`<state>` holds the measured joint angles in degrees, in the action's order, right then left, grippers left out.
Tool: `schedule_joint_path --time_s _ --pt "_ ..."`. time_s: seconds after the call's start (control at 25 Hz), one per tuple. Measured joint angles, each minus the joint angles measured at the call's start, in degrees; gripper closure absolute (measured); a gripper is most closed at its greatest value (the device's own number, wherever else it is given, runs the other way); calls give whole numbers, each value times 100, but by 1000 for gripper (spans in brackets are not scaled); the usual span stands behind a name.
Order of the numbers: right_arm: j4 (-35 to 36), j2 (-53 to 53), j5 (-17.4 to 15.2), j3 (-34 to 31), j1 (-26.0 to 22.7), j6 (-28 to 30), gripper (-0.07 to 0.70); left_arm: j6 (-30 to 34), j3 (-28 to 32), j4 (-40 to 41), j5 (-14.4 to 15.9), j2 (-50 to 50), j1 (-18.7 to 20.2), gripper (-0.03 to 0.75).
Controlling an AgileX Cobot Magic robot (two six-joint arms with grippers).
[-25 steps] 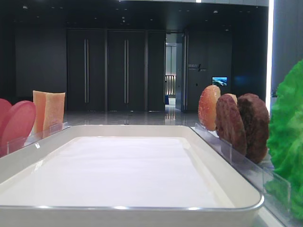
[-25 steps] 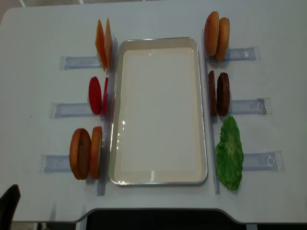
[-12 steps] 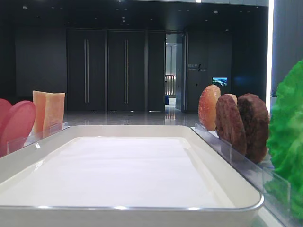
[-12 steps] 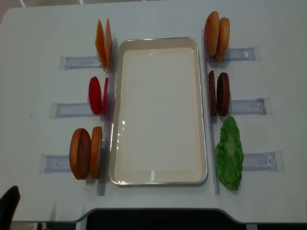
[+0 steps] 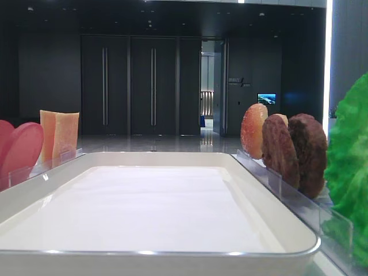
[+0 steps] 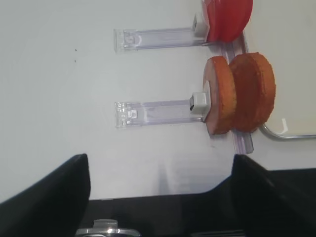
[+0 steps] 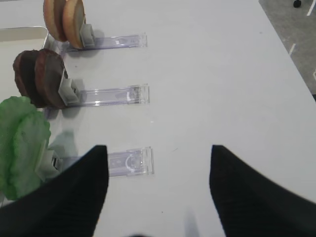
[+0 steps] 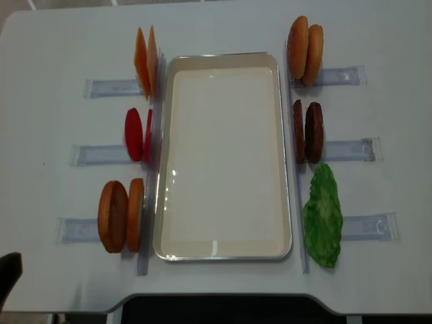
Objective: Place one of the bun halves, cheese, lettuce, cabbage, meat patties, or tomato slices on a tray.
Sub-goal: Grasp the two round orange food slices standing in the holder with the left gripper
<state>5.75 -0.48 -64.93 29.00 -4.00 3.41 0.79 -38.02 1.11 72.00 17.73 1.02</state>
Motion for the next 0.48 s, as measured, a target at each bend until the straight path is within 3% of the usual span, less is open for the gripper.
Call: schedule_joint_path --time_s 0.48 --pt "0 0 0 0 0 0 205 -17 -751 -31 -18 2814 0 24"
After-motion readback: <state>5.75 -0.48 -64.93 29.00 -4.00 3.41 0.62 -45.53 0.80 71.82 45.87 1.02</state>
